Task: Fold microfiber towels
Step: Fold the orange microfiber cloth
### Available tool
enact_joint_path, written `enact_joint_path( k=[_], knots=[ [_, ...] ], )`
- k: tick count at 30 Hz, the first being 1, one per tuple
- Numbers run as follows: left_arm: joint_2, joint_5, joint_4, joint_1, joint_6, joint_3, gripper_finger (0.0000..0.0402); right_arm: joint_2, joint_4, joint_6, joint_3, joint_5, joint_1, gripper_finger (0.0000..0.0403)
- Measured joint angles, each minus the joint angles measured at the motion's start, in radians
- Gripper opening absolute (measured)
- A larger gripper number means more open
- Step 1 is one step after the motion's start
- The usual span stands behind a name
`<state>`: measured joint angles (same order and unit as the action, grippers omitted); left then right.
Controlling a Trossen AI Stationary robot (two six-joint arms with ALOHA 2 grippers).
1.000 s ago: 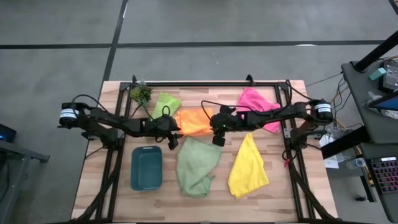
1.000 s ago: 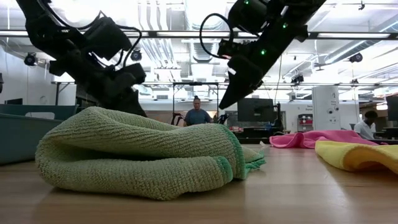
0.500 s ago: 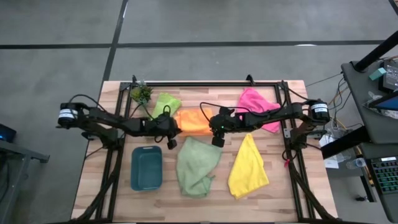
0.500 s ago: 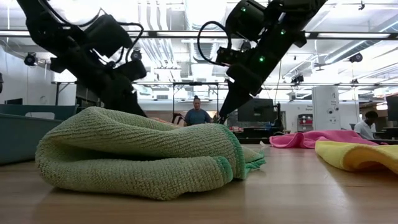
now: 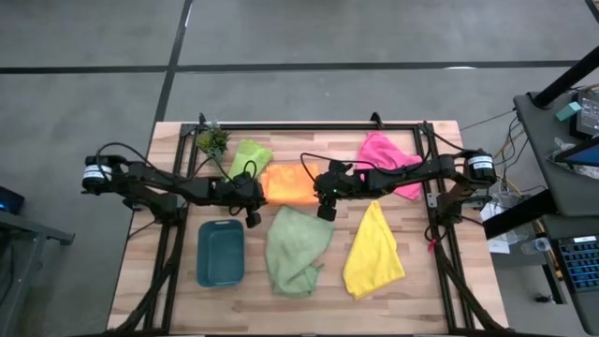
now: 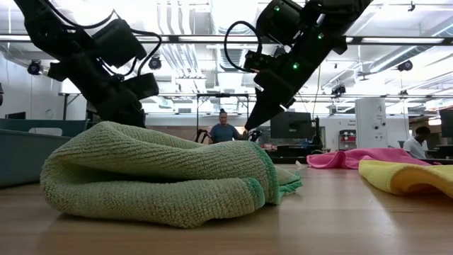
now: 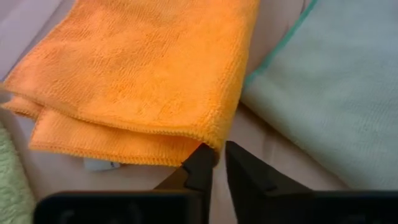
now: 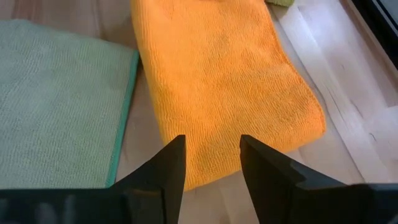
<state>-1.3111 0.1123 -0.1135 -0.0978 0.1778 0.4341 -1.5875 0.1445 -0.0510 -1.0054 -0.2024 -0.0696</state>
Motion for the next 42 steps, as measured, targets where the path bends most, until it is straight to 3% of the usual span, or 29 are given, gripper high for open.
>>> enact_joint_path(
  k=[8, 12, 19, 27, 34, 42],
  knots=[
    [0.021, -0.008, 0.008, 0.000, 0.000, 0.011, 0.0150, 0.000, -0.005, -0.001, 0.014, 0.000, 0.000, 0.0144],
    [0.064, -0.028, 0.059, 0.000, 0.000, 0.011, 0.0180, 0.000, -0.005, -0.001, 0.026, 0.000, 0.000, 0.0144],
    [0.183, -0.044, 0.192, -0.001, 0.056, 0.012, 0.0185, 0.000, -0.023, 0.001, 0.039, 0.000, 0.000, 0.0144],
    [0.261, 0.039, 0.120, -0.061, 0.209, 0.012, 0.0185, 0.000, -0.130, 0.023, 0.079, -0.001, -0.001, 0.0144],
    [0.151, 0.067, -0.042, -0.173, 0.298, 0.014, 0.0185, 0.000, -0.147, 0.047, 0.080, -0.001, -0.001, 0.0144],
    [-0.065, 0.068, 0.059, -0.263, 0.339, 0.203, 0.0158, 0.000, -0.160, 0.063, 0.080, -0.001, -0.007, 0.0144]
  ],
)
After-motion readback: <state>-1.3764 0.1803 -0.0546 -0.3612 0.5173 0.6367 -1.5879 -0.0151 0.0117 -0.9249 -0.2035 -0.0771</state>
